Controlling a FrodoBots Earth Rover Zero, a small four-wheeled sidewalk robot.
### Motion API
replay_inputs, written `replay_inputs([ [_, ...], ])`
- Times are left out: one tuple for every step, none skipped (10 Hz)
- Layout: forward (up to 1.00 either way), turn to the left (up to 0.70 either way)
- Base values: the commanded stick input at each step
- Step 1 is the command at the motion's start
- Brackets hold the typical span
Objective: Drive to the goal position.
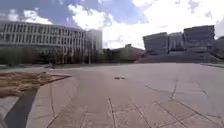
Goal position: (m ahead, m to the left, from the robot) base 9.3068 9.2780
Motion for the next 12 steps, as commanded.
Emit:
replay_inputs([
  [0.7,0.0],
  [0.7,0.0],
  [0.7,0.0],
  [0.7,0.0],
  [0.7,0.0],
  [0.7,0.0],
  [0.7,0.0],
  [0.7,0.0],
  [0.7,0.0],
  [0.7,0.0],
  [0.7,0.0],
  [0.7,0.0],
])
